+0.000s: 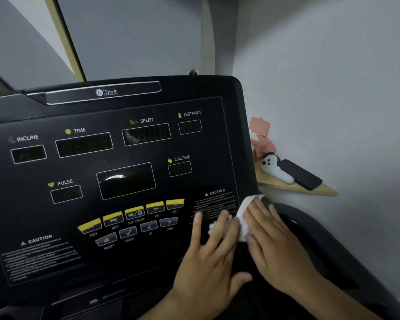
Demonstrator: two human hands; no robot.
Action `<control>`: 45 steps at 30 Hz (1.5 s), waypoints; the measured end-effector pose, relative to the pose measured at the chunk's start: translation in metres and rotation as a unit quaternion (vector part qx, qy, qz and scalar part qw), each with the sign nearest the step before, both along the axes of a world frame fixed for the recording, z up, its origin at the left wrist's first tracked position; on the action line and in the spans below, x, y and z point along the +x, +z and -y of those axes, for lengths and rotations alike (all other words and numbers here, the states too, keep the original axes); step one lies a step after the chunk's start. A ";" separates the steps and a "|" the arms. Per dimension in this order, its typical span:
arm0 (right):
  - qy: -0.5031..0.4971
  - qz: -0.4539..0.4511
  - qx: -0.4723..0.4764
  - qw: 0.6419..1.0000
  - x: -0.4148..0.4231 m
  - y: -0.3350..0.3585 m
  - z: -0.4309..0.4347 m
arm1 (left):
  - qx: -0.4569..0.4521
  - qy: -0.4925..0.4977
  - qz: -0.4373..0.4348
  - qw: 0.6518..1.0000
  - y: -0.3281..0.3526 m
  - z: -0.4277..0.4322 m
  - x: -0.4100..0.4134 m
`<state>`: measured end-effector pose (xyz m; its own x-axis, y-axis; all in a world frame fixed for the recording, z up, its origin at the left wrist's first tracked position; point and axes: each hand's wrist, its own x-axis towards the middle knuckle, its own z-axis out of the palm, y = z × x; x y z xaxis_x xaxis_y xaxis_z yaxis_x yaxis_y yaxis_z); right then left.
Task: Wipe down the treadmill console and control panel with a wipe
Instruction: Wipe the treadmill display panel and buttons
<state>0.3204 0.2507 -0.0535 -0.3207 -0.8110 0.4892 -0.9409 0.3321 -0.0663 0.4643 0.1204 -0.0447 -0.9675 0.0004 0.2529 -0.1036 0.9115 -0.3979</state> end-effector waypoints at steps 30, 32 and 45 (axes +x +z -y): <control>0.053 -0.147 0.052 0.986 -0.008 0.028 0.038 | 0.023 0.076 -0.073 0.994 0.033 0.038 0.039; 0.084 -0.161 0.072 0.981 -0.003 0.011 0.020 | 0.022 0.074 -0.050 0.996 0.015 0.027 0.051; 0.045 -0.174 0.035 0.983 -0.003 0.084 0.080 | 0.038 0.123 -0.128 0.983 0.076 0.067 0.026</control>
<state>0.3171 0.1704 0.0301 -0.0695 -0.8642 0.4983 -0.9283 0.2390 0.2849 0.4901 0.0530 0.0315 -0.8408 -0.2545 0.4778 -0.4127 0.8725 -0.2616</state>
